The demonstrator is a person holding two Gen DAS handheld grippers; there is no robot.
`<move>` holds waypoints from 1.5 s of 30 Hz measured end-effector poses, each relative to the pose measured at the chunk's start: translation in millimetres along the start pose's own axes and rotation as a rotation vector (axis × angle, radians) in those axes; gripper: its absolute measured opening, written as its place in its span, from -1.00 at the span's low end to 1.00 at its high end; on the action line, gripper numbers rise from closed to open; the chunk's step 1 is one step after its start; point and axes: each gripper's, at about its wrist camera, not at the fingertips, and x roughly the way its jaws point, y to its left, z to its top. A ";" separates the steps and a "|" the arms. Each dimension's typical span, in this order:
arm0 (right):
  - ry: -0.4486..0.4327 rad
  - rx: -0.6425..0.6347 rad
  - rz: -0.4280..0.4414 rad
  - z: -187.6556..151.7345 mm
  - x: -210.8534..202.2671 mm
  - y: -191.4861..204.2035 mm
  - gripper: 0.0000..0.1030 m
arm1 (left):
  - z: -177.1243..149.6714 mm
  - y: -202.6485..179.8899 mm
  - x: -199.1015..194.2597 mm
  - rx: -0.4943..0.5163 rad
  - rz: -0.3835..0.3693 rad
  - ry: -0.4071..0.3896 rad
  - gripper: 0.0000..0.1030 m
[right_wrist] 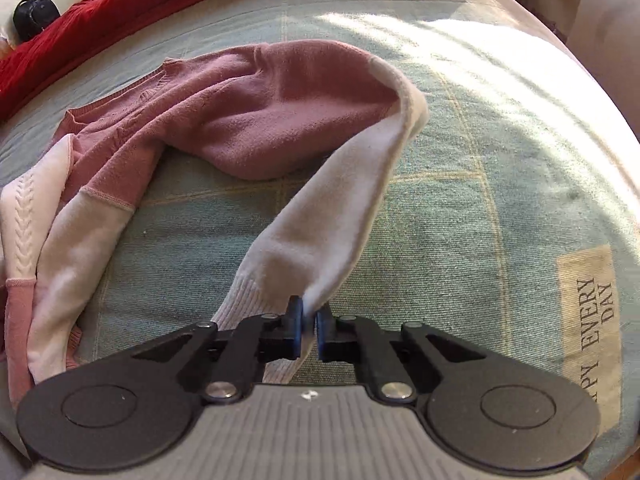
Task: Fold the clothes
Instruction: 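Regrasp the cream sleeve cuff with the right gripper and pull it straight, then lay the stretched sleeve flat on the bed and open the right gripper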
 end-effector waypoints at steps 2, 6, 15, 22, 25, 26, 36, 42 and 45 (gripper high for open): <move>-0.013 -0.012 -0.027 6.9 -10.8 -9.8 -0.86 | 1.2 -3.3 2.7 0.008 -0.005 0.002 0.46; -0.032 0.007 -0.083 13.5 -21.1 -34.1 -0.86 | 3.8 -10.6 6.2 0.029 -0.020 0.006 0.46; -0.009 0.043 -0.030 2.5 -6.6 -49.8 -0.25 | 8.1 -16.7 10.4 0.046 -0.018 0.017 0.46; 0.017 0.050 0.041 -3.5 9.5 -46.8 -0.25 | 13.9 -19.8 18.4 0.050 -0.035 0.033 0.46; 0.015 0.031 0.066 -4.4 10.0 -44.2 -0.41 | 22.8 -24.7 20.5 0.065 -0.039 0.024 0.46; 0.013 0.019 0.071 -4.0 8.8 -43.5 -0.67 | 26.6 -26.7 21.3 0.069 -0.047 0.020 0.46; -0.020 -0.053 0.053 11.3 -13.5 -66.4 -0.89 | 76.3 -70.3 43.3 0.154 -0.132 -0.012 0.46; -0.053 -0.027 -0.021 25.4 -28.7 -110.3 -0.89 | 97.2 -100.2 61.2 0.189 -0.165 -0.006 0.46; -0.069 -0.003 -0.049 32.5 -31.2 -135.3 -0.89 | 105.1 -114.1 70.2 0.205 -0.174 0.003 0.46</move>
